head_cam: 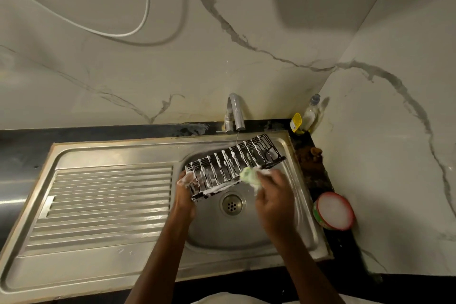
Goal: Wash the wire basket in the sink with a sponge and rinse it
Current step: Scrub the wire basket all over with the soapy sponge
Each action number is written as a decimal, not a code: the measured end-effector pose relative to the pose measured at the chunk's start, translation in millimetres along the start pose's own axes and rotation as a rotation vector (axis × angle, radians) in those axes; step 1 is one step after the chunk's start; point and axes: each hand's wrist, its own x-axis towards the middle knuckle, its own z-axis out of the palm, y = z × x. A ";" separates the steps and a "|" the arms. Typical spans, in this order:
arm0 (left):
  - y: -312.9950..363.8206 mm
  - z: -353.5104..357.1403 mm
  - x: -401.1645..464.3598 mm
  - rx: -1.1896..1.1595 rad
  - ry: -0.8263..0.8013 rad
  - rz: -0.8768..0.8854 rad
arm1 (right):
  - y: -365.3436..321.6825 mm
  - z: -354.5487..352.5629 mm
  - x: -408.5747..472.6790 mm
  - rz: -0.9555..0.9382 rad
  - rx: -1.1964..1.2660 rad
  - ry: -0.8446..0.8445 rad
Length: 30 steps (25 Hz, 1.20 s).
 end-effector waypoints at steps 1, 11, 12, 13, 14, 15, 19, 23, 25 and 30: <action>-0.3 -3.9 3.3 -0.001 -0.013 0.016 | 13.4 -7.7 10.8 0.091 -0.023 0.042; 0.2 -5.4 -2.4 0.039 -0.077 0.101 | 26.2 -2.1 25.4 0.167 -0.053 0.024; -1.4 -7.3 -2.8 0.043 -0.061 0.090 | 39.7 -7.7 33.9 0.286 -0.102 0.084; -3.0 -7.7 -3.4 0.051 -0.041 0.069 | 42.9 -10.4 36.2 0.364 -0.143 0.127; -4.5 -5.3 -3.4 0.054 -0.029 0.053 | 36.7 -9.0 34.5 0.375 -0.154 0.151; -6.9 -4.4 -2.1 0.062 -0.024 0.037 | 20.7 -2.6 27.2 0.322 -0.133 0.130; -5.4 -1.1 0.6 0.089 -0.036 0.020 | -8.8 5.8 4.4 -0.041 -0.065 0.045; -5.9 -6.7 0.4 0.134 -0.061 0.064 | 39.1 -17.3 55.0 0.405 -0.148 0.171; -8.0 -6.8 1.0 0.127 -0.063 0.066 | 16.9 -6.9 54.7 0.365 -0.115 0.182; -3.3 -4.3 -2.8 0.173 -0.135 0.145 | -2.8 9.1 35.4 0.102 -0.074 0.064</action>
